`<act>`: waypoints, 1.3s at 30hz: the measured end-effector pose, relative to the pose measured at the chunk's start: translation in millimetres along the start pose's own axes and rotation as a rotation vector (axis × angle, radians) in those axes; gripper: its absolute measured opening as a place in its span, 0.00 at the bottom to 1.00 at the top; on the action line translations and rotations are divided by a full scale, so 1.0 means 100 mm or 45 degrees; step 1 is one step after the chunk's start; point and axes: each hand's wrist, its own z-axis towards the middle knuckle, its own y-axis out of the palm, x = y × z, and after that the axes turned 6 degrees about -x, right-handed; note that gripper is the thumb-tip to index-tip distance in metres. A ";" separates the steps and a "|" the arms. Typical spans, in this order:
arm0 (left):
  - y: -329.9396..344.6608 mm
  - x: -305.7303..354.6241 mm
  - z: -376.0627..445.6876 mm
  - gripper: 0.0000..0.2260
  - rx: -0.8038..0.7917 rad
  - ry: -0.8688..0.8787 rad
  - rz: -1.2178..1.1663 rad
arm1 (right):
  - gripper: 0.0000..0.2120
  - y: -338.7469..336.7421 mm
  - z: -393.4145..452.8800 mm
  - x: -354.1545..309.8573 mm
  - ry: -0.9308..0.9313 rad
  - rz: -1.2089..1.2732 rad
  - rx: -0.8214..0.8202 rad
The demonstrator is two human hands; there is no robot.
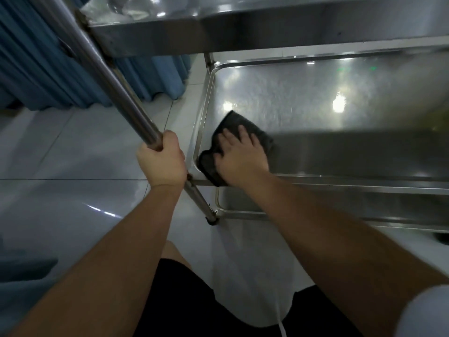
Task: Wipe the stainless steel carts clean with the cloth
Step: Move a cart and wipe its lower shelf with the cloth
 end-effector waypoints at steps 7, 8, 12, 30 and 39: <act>-0.05 -0.01 0.01 0.12 -0.077 0.007 0.063 | 0.34 -0.05 -0.37 0.55 -0.076 -0.006 0.043; -0.06 -0.01 0.01 0.10 -0.075 0.013 0.060 | 0.34 -0.08 -0.51 0.75 -0.029 -0.018 0.070; -0.05 -0.01 -0.01 0.12 -0.055 -0.009 0.073 | 0.35 -0.26 -1.09 1.74 0.235 -0.042 0.149; 0.39 -0.18 -1.26 0.09 -1.269 -0.315 1.249 | 0.34 -0.34 -1.27 1.97 0.531 -0.025 0.127; 1.76 0.06 -1.10 0.18 -0.902 0.295 1.136 | 0.39 -0.26 -1.17 1.96 0.270 0.020 0.122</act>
